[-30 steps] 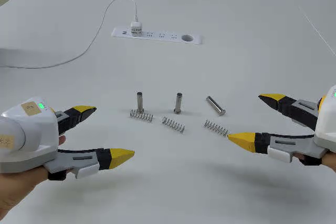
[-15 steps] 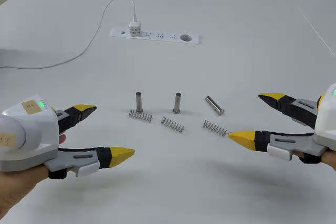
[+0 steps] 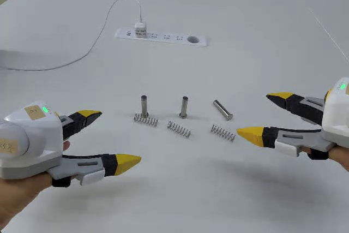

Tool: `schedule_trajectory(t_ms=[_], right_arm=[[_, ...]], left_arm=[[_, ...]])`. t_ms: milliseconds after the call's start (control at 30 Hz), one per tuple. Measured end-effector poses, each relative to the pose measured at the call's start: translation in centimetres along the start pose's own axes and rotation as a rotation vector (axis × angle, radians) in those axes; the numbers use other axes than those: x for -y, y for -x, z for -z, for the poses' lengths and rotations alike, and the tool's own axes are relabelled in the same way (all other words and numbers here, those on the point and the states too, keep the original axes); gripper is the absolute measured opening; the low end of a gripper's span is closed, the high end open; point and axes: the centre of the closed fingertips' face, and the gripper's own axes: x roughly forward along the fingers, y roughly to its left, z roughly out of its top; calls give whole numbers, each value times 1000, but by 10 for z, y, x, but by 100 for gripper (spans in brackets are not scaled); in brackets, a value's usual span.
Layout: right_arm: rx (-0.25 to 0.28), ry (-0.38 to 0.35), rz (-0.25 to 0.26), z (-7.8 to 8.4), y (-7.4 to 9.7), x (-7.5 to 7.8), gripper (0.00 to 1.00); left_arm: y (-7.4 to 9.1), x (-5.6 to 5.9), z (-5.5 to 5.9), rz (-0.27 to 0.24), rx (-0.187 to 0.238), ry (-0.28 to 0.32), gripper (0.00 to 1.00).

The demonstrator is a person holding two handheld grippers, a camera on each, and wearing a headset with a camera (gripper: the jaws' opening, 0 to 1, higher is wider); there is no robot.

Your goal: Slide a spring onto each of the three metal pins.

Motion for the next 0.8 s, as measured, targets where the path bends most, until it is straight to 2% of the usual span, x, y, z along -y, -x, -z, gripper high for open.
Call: schedule_trajectory(t_ms=[267,500,700,800], right_arm=[[-38,-3,15,0,-9,10,63],[-68,4,28,0,-25,18,60],[-108,-14,24,4,-35,19,56],[-112,-17,29,1,-41,20,54]], left_arm=[[0,-1,1,-3,-1,3,82],[-1,1,0,-1,0,3,82],[0,0,0,-7,-1,4,82],[-1,1,1,-6,-3,5,82]])
